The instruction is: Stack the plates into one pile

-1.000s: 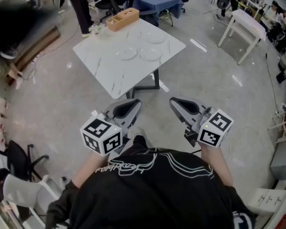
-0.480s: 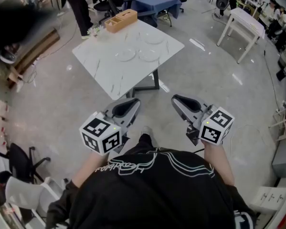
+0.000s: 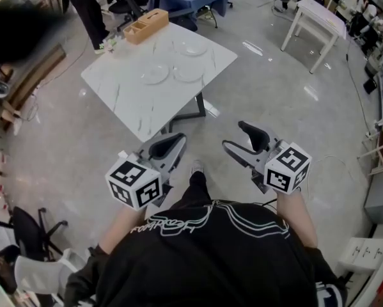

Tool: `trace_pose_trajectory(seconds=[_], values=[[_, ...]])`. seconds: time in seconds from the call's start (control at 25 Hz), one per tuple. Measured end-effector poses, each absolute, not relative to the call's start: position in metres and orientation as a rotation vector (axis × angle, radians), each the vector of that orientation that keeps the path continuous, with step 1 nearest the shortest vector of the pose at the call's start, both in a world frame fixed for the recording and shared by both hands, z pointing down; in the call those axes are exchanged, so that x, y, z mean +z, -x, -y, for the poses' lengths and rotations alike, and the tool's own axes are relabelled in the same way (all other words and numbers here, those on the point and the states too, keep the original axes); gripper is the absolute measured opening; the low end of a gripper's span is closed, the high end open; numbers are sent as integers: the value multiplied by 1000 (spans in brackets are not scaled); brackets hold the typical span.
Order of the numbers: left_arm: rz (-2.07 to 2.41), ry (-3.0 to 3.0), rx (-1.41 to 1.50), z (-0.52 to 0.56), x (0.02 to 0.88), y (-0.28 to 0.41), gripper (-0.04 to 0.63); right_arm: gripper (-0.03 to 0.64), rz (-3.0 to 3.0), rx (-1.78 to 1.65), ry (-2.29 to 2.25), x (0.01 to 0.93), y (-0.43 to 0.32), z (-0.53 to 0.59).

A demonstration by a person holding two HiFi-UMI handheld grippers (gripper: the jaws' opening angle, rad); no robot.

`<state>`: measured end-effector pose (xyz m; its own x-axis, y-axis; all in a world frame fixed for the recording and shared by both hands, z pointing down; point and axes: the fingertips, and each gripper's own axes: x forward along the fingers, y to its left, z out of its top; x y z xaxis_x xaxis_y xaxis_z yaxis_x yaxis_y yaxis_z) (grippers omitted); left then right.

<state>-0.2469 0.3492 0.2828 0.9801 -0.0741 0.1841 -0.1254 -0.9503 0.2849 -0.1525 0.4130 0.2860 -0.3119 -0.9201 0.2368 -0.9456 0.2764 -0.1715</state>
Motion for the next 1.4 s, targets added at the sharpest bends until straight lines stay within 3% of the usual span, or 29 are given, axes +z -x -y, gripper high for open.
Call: trace_pose_trajectory(seconds=[1.4], values=[[238, -2761, 476, -63, 342, 53, 38, 296, 2396, 606, -1794, 321, -51, -138]])
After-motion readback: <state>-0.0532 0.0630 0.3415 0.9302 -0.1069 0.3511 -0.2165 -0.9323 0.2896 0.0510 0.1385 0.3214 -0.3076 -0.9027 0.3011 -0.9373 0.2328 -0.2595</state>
